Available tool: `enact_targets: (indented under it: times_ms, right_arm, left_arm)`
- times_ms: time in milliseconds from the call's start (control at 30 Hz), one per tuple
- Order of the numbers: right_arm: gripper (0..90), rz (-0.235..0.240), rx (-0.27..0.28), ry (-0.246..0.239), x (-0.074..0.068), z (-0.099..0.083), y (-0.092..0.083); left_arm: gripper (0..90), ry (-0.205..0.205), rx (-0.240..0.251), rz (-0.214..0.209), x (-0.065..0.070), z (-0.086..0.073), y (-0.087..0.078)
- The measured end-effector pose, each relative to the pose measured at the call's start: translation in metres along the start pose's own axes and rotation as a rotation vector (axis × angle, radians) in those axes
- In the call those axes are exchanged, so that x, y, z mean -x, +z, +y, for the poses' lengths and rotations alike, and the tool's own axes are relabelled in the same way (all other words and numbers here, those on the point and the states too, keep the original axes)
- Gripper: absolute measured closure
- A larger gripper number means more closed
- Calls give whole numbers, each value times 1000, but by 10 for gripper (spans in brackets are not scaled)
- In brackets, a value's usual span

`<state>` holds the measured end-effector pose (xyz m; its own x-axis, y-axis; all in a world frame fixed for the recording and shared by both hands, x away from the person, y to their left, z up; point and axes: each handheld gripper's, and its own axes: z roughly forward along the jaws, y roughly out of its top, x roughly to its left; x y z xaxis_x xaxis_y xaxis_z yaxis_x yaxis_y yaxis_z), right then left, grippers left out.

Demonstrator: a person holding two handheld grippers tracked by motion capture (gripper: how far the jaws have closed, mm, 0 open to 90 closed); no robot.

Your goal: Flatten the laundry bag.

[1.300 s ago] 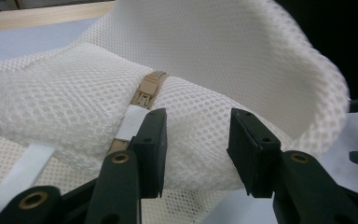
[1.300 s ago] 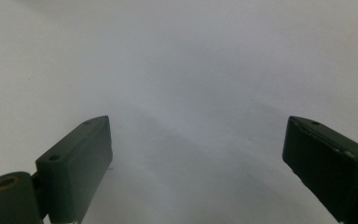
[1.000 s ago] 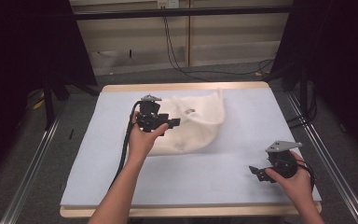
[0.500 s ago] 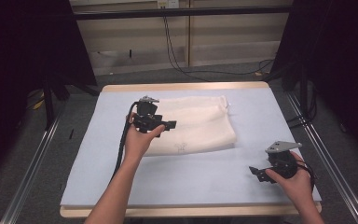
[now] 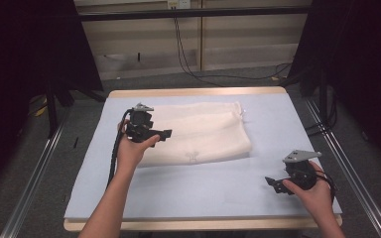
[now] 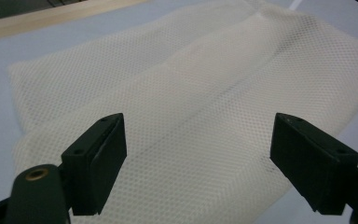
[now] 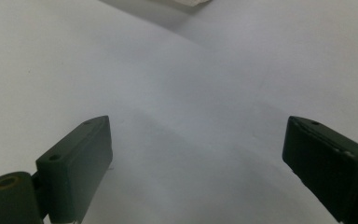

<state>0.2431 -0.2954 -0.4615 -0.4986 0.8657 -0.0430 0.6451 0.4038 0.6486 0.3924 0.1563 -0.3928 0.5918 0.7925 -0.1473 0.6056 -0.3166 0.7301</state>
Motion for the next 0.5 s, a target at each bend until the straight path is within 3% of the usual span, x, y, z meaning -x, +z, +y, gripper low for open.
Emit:
enact_targets:
  times_ms: [67, 100, 167, 300, 333, 367, 500]
  right_arm:
    - [78, -3, 2, -5, 0, 0, 0]
    - [78, -2, 2, -5, 0, 0, 0]
    - [78, -1, -3, -2, 0, 0, 0]
    - [78, -3, -4, 0, -1, 0, 1]
    - [78, 0, -5, -3, -1, 0, 1]
    - [78, 0, -5, -3, -1, 0, 1]
    - [78, -2, -4, -1, -1, 0, 1]
  left_arm:
    - [172, -25, -33, 4, -7, -5, 1]
    - [136, -11, -48, 7, -10, -6, 1]
    - [137, -29, -19, 9, -15, -11, 0]
    - [94, -47, -45, 21, -28, -18, -2]
    - [82, -65, -33, 29, -30, -19, -2]
    - [75, -41, -56, 28, -34, -19, -5]
    - [54, -57, -51, 47, -41, -20, -9]
